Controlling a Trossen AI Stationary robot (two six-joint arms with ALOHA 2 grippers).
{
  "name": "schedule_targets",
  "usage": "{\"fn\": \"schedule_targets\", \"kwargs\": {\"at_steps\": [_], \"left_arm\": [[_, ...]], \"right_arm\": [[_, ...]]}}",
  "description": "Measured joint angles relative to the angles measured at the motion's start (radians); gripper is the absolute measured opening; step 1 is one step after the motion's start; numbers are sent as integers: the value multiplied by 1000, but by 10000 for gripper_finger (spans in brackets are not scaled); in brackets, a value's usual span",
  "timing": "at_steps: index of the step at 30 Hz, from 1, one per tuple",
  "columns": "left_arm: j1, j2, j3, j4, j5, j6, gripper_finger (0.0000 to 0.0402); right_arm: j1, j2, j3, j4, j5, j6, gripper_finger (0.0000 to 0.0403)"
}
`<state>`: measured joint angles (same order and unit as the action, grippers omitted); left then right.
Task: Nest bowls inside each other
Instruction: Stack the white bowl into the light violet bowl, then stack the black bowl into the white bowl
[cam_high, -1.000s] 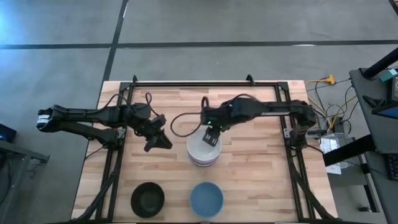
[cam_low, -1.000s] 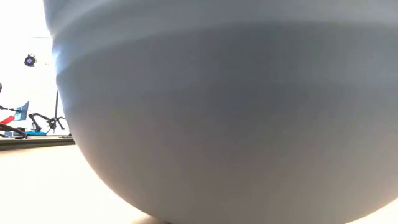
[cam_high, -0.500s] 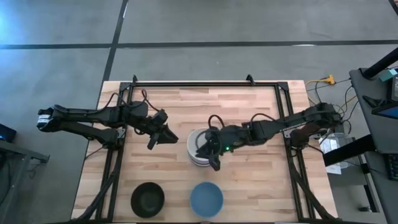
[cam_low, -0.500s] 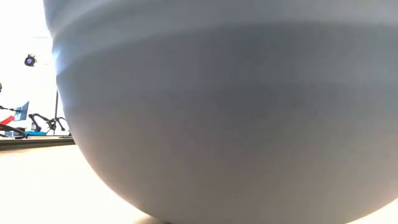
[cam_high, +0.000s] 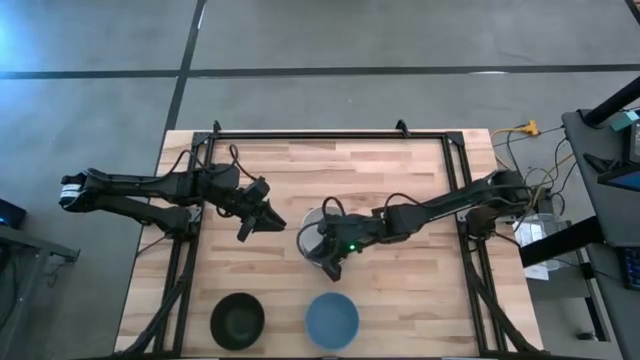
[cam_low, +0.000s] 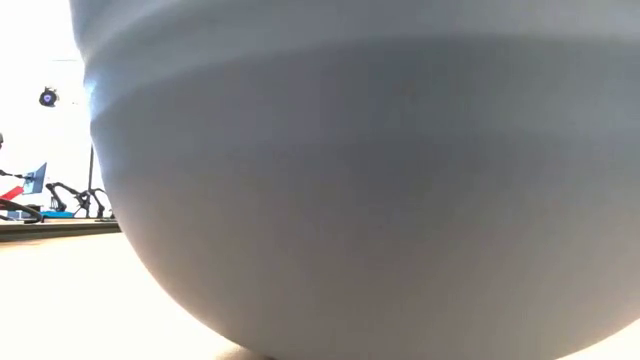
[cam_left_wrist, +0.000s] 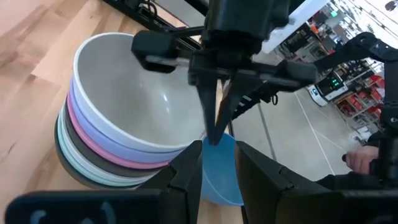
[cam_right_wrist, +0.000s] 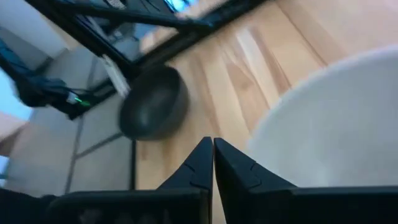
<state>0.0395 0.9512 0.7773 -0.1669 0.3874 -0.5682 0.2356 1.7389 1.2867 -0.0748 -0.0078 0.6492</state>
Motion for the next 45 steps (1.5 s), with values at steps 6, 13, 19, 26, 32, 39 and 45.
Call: {"fn": "schedule_targets", "kwargs": {"at_steps": [6, 13, 19, 26, 32, 39, 45], "left_arm": [[0, -2, 0, -1, 4, 0, 79], [-21, -30, 1, -50, 134, -70, 79], [-230, -93, 1, -219, 125, -198, 79], [-698, -115, 32, -329, -296, -222, 77], [-935, -46, 50, -489, -596, -333, 47], [-949, 65, 17, -584, -533, -490, 34], [-947, 152, 17, -591, -525, -666, 33]], "right_arm": [[0, 24, 59, -96, -1, -2, 9], [0, -39, 119, -129, 9, -54, 9], [21, -138, 124, -277, 102, -74, 9], [78, -256, 96, -468, 350, 5, 9], [126, -310, 84, -561, 513, 81, 9], [135, -309, 65, -587, 562, 99, 9], [138, -305, 52, -630, 536, 103, 9]]}}
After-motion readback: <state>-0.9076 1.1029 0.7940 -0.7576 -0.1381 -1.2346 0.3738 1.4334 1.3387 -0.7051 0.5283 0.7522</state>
